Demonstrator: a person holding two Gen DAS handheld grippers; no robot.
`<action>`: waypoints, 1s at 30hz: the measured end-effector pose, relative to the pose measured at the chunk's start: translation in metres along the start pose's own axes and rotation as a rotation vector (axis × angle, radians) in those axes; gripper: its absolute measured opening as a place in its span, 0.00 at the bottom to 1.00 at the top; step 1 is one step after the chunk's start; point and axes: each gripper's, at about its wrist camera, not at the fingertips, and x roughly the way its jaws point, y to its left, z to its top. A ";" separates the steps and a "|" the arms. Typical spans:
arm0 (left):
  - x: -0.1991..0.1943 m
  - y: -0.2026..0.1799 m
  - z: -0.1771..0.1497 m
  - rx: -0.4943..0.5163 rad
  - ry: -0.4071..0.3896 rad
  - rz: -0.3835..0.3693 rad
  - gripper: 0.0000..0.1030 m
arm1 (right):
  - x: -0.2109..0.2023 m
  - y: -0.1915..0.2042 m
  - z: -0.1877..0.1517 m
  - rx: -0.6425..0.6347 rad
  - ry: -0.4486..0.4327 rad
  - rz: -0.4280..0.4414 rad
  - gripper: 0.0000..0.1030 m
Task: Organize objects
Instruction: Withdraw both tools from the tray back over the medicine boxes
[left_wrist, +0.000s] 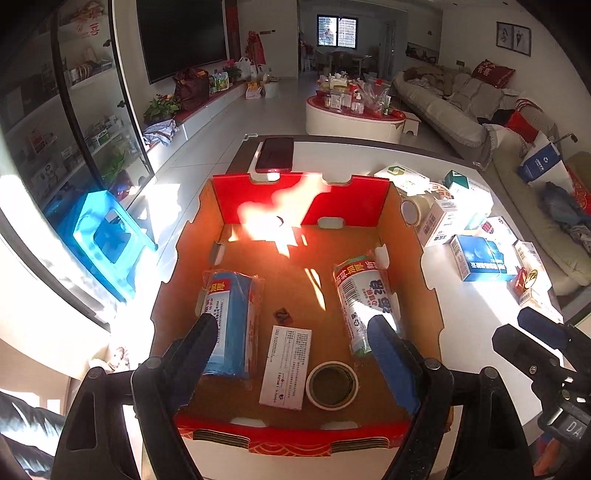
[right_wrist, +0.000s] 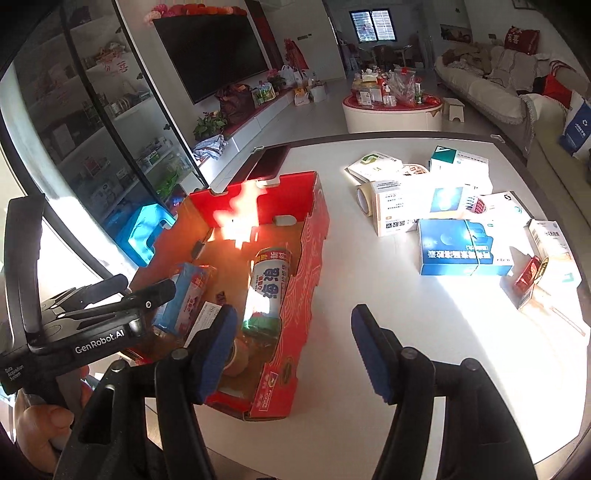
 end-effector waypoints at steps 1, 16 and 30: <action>-0.003 -0.006 0.000 0.011 -0.003 -0.007 0.84 | -0.005 -0.005 -0.003 0.010 -0.005 -0.006 0.66; -0.030 -0.076 -0.006 0.145 -0.026 -0.039 0.87 | -0.061 -0.084 -0.030 0.165 -0.089 -0.064 0.68; -0.038 -0.114 -0.017 0.196 -0.009 -0.085 0.88 | -0.076 -0.097 -0.031 0.163 -0.111 -0.119 0.68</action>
